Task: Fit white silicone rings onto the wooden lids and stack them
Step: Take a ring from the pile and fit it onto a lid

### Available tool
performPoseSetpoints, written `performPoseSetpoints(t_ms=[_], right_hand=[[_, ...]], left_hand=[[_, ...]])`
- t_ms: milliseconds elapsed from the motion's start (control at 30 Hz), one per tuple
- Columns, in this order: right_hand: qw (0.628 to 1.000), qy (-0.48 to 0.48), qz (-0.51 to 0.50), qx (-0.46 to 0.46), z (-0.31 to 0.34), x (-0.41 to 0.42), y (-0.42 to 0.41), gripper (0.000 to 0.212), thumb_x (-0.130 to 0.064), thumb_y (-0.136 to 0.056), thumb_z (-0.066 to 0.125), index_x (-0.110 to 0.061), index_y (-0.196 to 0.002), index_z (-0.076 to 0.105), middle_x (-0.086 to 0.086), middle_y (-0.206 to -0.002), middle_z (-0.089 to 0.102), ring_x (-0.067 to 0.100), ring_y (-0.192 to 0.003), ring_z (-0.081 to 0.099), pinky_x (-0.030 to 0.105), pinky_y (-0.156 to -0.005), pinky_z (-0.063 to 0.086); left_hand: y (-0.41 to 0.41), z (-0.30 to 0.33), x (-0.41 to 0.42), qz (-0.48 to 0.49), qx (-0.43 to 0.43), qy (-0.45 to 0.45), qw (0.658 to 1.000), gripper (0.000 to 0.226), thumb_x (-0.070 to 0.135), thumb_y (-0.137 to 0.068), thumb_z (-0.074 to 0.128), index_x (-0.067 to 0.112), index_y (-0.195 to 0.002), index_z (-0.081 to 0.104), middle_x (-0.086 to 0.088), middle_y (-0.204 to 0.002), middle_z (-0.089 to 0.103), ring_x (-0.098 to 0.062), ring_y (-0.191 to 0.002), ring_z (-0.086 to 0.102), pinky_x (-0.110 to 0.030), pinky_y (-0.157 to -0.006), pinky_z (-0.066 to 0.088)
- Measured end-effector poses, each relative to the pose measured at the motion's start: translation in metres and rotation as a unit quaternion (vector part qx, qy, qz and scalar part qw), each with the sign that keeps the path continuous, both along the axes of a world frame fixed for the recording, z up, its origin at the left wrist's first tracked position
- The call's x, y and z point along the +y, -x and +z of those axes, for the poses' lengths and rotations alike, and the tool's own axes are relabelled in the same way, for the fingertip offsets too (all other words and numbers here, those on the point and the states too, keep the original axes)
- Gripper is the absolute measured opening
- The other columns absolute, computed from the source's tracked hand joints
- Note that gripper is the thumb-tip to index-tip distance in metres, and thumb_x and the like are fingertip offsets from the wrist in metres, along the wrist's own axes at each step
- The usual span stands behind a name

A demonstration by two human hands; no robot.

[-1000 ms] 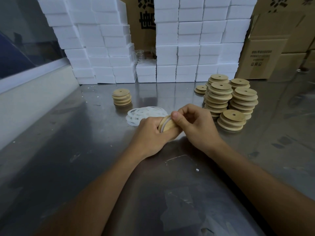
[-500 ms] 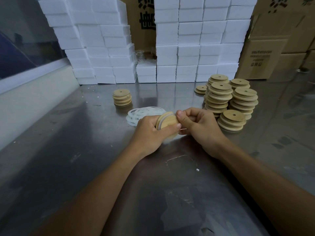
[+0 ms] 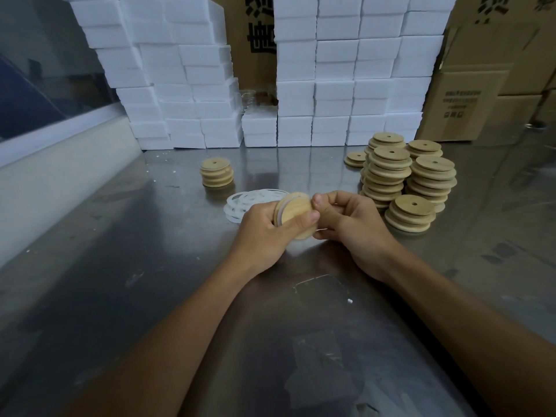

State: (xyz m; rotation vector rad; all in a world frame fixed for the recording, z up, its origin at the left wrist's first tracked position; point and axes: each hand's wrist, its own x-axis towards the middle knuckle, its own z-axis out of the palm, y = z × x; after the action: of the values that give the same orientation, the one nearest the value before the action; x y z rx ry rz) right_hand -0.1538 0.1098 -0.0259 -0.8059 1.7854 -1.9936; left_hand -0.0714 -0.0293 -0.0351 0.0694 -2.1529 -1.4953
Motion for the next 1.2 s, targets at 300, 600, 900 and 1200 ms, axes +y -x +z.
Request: performPoseSetpoints(t_ms=[300, 600, 900, 1200], right_hand=[[0.980, -0.049, -0.108, 0.158, -0.004, -0.002, -0.002, 0.012, -0.006, -0.095, 0.060, -0.012, -0.086, 0.062, 0.002, -0.078, 0.068, 0.011, -0.073, 0.066, 0.029, -0.066, 0.057], [0.899, -0.077, -0.193, 0.386, -0.004, -0.003, -0.006, 0.006, -0.011, -0.093, 0.064, -0.014, -0.088, 0.061, -0.007, -0.081, 0.065, 0.011, -0.079, 0.063, 0.038, -0.064, 0.053], [0.897, -0.061, -0.220, 0.378, -0.002, -0.004, -0.006, 0.006, -0.005, -0.094, 0.058, -0.008, -0.089, 0.059, 0.000, -0.080, 0.063, 0.017, -0.077, 0.059, 0.042, -0.066, 0.051], [0.958, 0.018, -0.192, 0.210, 0.001, -0.007, -0.008, 0.012, -0.007, -0.094, 0.063, -0.015, -0.085, 0.060, -0.001, -0.082, 0.065, 0.019, -0.078, 0.067, 0.042, -0.062, 0.060]], left_hand=[[0.000, 0.001, -0.001, 0.111, 0.015, 0.088, 0.990, 0.023, 0.034, -0.080, 0.079, 0.017, -0.092, 0.069, 0.004, -0.080, 0.067, -0.010, -0.066, 0.058, -0.021, -0.059, 0.049], [-0.007, 0.007, 0.010, 0.231, 0.118, 0.316, 0.913, 0.036, 0.017, -0.085, 0.076, 0.014, -0.121, 0.070, -0.004, -0.110, 0.069, -0.018, -0.079, 0.064, -0.038, -0.068, 0.057], [-0.004, 0.008, 0.010, 0.235, 0.100, 0.280, 0.925, 0.020, 0.030, -0.084, 0.076, 0.012, -0.082, 0.066, 0.003, -0.079, 0.065, -0.016, -0.063, 0.056, -0.033, -0.057, 0.047], [0.001, 0.005, 0.000, 0.139, -0.021, -0.013, 0.990, 0.020, 0.018, -0.095, 0.063, 0.017, -0.075, 0.065, 0.010, -0.060, 0.067, -0.006, -0.040, 0.054, -0.021, -0.041, 0.044]])
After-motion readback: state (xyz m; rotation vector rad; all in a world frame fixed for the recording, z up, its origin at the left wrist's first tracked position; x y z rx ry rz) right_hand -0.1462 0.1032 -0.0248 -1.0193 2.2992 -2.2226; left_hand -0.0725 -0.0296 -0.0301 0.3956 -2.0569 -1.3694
